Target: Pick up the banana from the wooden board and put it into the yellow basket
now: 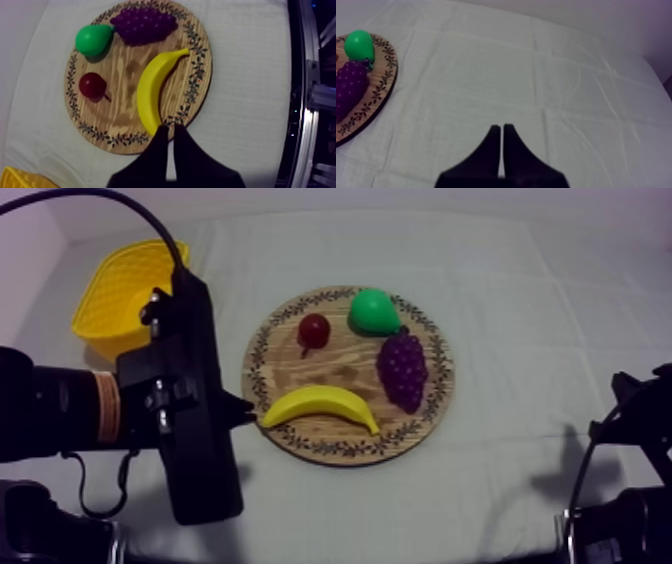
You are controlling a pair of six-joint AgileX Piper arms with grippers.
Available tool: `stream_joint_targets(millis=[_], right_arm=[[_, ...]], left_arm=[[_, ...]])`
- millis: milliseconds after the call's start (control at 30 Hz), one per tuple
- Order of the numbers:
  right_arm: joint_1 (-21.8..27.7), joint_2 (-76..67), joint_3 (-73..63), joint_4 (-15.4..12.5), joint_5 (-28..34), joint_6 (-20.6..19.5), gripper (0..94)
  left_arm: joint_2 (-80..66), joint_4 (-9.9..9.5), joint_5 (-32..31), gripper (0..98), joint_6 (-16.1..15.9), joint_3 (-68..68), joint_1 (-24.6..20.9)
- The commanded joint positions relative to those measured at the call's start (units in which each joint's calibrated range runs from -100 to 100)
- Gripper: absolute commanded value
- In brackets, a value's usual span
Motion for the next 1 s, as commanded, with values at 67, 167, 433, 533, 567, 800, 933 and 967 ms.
stream_joint_targets(millis=[67,167,433,533,567,800,933,967], right_arm=[[-0.01,-0.02,0.02,0.01,-0.03,-0.01,0.3],[-0.01,-0.02,0.02,0.01,-0.03,-0.01,0.3],[-0.01,-0.02,0.02,0.01,-0.03,-0.01,0.3],[-0.01,-0.02,0.02,0.01,-0.03,-0.01,0.3],[-0.01,-0.02,0.02,0.01,-0.03,-0.01,0.3],[-0.01,-0.02,0.02,0.01,-0.03,-0.01,0.3],[-0.01,-0.02,0.02,0.01,-0.03,-0.01,0.3],[-0.01,-0.02,0.02,0.01,-0.03,-0.01,0.3]], left_arm=[[0.78,-0.39,1.72,10.8,0.89,-0.85,-0.07],[1.31,-1.11,2.49,30.1,1.73,-1.13,-0.05],[3.07,-1.20,5.12,65.3,4.14,-2.64,-0.27],[4.01,-0.87,5.66,69.8,4.59,-2.89,-0.29],[4.38,-0.88,5.78,70.5,4.78,-2.89,-0.30],[9.07,-1.61,5.78,71.1,6.39,-3.60,-0.26],[13.76,-1.82,5.62,70.3,6.69,-5.72,-0.41],[15.08,-1.83,5.60,70.1,6.68,-6.54,-0.47]])
